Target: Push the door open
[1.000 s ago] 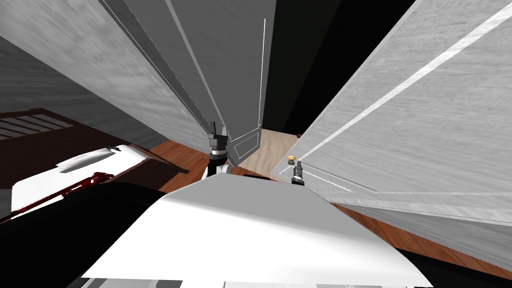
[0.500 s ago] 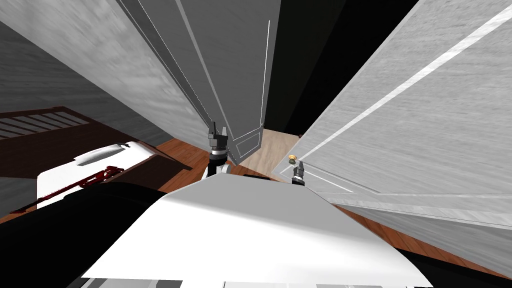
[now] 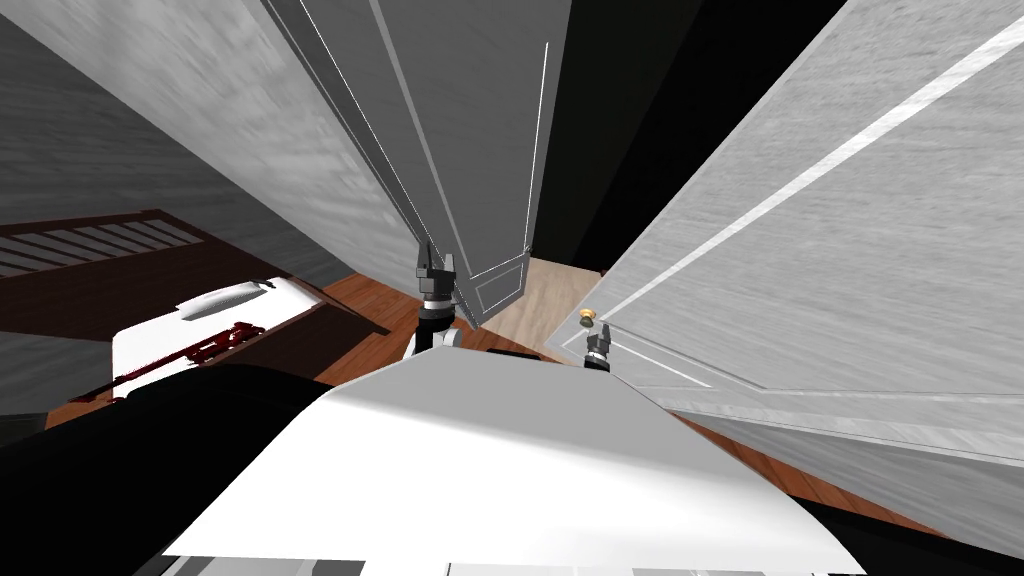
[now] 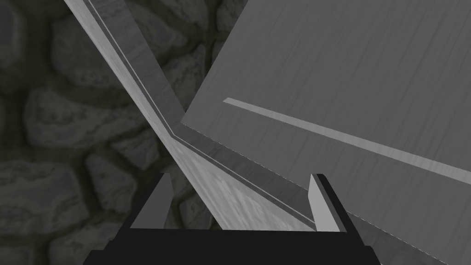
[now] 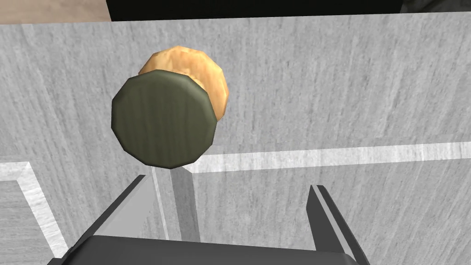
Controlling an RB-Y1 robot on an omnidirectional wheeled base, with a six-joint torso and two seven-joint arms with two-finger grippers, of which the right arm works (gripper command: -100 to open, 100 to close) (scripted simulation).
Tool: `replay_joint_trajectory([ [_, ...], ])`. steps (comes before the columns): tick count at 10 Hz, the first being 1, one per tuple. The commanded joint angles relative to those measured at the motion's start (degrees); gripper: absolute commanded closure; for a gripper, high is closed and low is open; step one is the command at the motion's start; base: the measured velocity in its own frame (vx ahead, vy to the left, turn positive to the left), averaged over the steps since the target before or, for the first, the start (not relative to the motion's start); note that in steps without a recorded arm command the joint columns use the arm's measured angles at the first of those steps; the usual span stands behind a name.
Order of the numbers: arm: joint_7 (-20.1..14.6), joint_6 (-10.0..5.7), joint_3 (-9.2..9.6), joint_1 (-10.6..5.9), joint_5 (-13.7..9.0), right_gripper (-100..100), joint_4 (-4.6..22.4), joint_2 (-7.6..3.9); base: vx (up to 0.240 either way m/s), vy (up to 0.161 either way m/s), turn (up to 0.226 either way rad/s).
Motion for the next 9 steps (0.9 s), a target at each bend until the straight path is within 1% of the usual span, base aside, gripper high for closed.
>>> replay_joint_trajectory([
  [1,-2.86,0.33,0.29,0.08,-1.28,-100,-0.09,-0.11,-0.04,0.013,0.048],
  [2,-3.25,0.33,0.29,0.08,-1.28,-100,-0.09,-0.11,-0.034,0.005,0.032],
  [3,-5.53,0.57,0.54,0.12,-2.39,-100,-0.12,-0.18,-0.04,0.009,0.067],
  [4,-7.02,0.82,0.79,0.16,-3.51,-100,-0.15,-0.24,-0.063,0.008,0.102],
  [5,-8.0,0.82,0.79,0.16,-3.51,-100,-0.15,-0.24,-0.045,0.009,0.032],
  [6,-10.02,1.06,1.04,0.2,-4.62,-100,-0.19,-0.3,-0.044,0.011,0.056],
  [7,-10.38,1.06,1.04,0.2,-4.62,-100,-0.19,-0.3,-0.033,0.007,0.032],
  [8,-12.66,1.31,1.3,0.24,-5.74,-100,-0.22,-0.35,-0.039,0.007,0.067],
  [9,-14.14,1.56,1.55,0.28,-6.86,-100,-0.25,-0.39,-0.056,0.012,0.095],
])
